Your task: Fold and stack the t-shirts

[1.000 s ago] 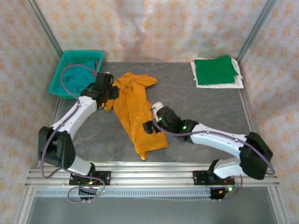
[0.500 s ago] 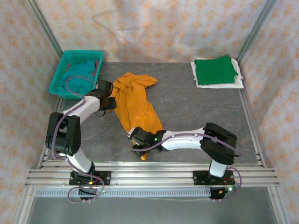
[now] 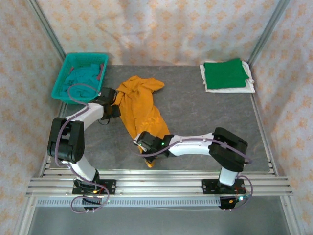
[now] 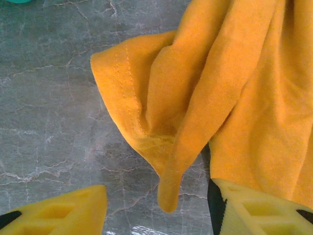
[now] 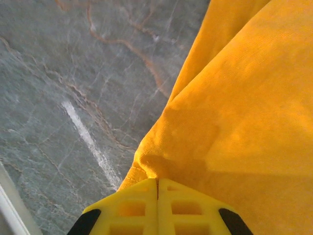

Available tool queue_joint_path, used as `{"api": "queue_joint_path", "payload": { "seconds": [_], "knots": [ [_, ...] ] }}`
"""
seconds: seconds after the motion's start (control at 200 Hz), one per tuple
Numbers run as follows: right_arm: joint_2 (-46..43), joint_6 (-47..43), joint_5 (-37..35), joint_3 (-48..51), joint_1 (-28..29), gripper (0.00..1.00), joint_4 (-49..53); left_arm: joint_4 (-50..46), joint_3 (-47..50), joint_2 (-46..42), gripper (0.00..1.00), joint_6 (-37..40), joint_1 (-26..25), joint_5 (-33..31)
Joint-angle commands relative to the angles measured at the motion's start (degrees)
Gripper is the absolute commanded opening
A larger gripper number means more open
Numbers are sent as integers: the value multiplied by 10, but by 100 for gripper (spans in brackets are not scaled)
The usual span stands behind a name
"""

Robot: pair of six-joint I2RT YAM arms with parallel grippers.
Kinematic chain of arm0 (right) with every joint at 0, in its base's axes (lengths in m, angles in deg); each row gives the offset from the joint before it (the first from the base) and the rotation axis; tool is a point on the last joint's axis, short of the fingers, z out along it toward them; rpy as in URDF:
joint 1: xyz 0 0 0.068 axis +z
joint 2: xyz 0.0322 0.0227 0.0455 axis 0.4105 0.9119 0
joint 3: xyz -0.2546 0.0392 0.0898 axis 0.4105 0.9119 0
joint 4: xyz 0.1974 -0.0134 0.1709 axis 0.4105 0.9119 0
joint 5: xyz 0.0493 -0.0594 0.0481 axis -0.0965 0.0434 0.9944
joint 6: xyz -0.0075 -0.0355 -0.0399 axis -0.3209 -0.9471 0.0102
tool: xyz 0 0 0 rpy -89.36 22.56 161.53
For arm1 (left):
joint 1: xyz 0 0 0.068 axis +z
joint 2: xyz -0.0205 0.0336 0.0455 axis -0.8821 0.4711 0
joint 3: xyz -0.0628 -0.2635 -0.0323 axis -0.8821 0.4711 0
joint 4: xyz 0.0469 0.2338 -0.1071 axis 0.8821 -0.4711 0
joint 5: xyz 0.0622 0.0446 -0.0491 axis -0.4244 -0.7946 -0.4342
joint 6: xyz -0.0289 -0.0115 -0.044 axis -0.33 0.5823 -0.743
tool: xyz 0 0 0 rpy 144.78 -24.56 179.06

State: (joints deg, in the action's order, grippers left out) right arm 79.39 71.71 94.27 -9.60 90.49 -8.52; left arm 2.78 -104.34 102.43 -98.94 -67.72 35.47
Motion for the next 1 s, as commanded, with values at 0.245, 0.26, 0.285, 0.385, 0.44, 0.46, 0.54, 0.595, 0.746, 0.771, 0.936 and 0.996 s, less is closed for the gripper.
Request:
{"api": "queue_joint_path", "payload": {
  "seconds": [0.245,0.26,0.285,0.385,0.44,0.46,0.54,0.595,0.746,0.771,0.936,0.996],
  "knots": [
    [-148,62,64,38,-124,0,-44,9,20,-21,18,-23,30,-10],
    [-155,71,67,41,-134,0,-50,10,20,-21,17,-24,31,-10],
    [-167,87,70,47,-157,0,-61,10,20,-20,14,-24,33,-9],
    [-209,138,43,61,-245,0,-77,8,24,-22,0,-30,37,-10],
    [-226,156,1,61,-288,0,-68,12,29,-27,0,-32,37,-11],
    [-231,163,-8,62,-306,0,-65,12,30,-29,0,-33,37,-11],
    [-243,195,-49,70,-372,0,-54,11,33,-32,0,-34,38,-10],
    [-250,235,-86,79,-417,0,-44,13,35,-34,0,-35,37,-11],
    [-253,325,-149,100,-523,0,1,11,38,-33,0,-40,38,-13],
    [-256,336,-155,107,-535,0,4,9,39,-34,0,-40,38,-13],
    [-281,370,-197,161,-572,1,0,6,33,-35,3,-25,37,-5],
    [-273,364,-192,166,-574,19,-11,3,16,-22,32,-4,34,28]
  ]
}}
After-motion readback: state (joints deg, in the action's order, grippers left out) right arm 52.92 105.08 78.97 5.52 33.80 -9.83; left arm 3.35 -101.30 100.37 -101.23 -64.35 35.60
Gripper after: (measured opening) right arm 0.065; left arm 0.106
